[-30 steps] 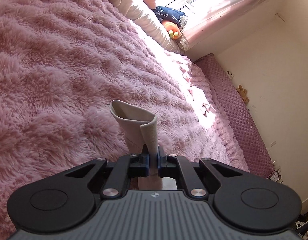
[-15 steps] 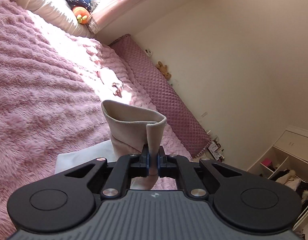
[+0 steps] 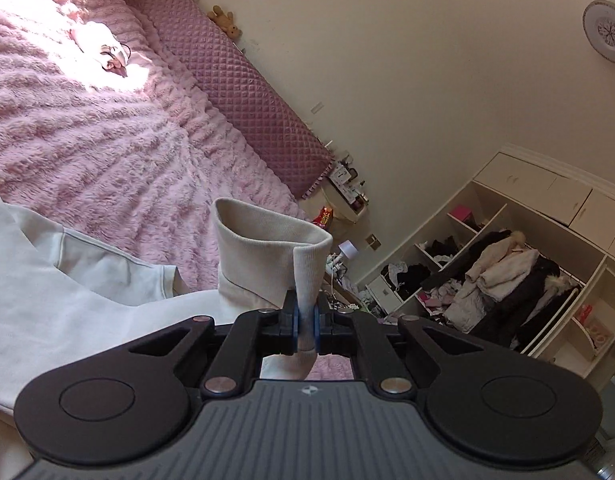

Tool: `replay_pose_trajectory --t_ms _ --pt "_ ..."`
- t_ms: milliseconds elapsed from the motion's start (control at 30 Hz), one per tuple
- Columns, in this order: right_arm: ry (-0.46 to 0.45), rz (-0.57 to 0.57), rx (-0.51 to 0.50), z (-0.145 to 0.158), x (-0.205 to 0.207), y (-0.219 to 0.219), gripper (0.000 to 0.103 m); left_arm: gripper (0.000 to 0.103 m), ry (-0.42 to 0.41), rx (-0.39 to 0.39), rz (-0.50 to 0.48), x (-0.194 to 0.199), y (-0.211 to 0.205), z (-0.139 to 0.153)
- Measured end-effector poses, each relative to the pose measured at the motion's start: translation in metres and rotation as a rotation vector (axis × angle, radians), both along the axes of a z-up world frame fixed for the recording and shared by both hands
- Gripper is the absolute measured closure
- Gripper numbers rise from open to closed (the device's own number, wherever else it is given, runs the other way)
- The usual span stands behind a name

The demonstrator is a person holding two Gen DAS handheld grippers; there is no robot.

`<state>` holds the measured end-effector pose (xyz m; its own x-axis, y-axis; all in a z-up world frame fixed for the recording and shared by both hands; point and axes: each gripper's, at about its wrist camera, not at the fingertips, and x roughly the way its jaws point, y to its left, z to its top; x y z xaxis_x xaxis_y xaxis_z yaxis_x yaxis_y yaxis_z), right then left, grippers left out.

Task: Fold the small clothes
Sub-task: 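Carry the held sleeve across the body with the left gripper and release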

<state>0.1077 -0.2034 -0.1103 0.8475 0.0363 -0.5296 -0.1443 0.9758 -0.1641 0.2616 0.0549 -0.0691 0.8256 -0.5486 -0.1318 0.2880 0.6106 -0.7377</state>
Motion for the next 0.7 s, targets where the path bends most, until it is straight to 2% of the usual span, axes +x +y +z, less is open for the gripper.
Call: replay_pose_trajectory --t_ms 233,433,667,700 --pt "0.025 -0.101 0.037 -0.019 -0.006 -0.057 0.057 0.097 0.043 0.141 -0.134 0.015 -0.088 -0.035" --pt "0.051 -0.174 0.066 -0.035 -0.008 -0.093 0.057 0.097 0.072 0.256 -0.221 0.01 -0.145 -0.07" --pt "0.055 -0.221 0.051 -0.04 -0.014 -0.117 0.057 0.095 0.137 0.336 -0.274 0.015 -0.183 -0.098" --pt "0.053 -0.229 0.052 -0.04 -0.014 -0.119 0.057 0.09 0.164 0.365 -0.29 0.019 -0.189 -0.101"
